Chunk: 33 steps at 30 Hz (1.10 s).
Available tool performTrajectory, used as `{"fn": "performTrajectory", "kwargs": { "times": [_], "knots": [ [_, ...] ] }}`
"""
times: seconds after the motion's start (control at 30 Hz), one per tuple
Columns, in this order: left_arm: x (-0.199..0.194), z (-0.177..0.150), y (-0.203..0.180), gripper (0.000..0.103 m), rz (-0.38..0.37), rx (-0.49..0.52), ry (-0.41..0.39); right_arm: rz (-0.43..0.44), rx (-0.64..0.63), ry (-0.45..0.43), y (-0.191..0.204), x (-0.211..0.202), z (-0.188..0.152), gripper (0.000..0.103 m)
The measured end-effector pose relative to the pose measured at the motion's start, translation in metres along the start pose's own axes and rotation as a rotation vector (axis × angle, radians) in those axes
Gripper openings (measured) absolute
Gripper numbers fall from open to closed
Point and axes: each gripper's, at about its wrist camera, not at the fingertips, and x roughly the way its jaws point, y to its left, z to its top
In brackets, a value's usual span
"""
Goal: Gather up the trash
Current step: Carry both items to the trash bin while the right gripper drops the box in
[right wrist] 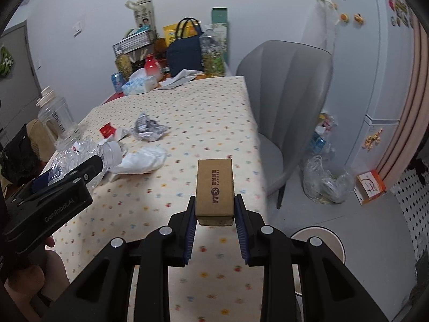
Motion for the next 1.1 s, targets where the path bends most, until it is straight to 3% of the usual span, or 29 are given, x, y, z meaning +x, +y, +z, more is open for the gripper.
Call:
{"fn": "performTrajectory", "kwargs": {
  "times": [0.73,1.1],
  "knots": [
    [0.025,-0.006,-0.141,0.089,-0.156,0.204,0.057,-0.161,0.211,0.004,-0.135,-0.004,-0.017,0.028],
    [0.049,-0.014,-0.209,0.089,-0.226,0.297,0.099,-0.204,0.284,0.012,-0.18,-0.001,-0.023,0.028]
  ]
}}
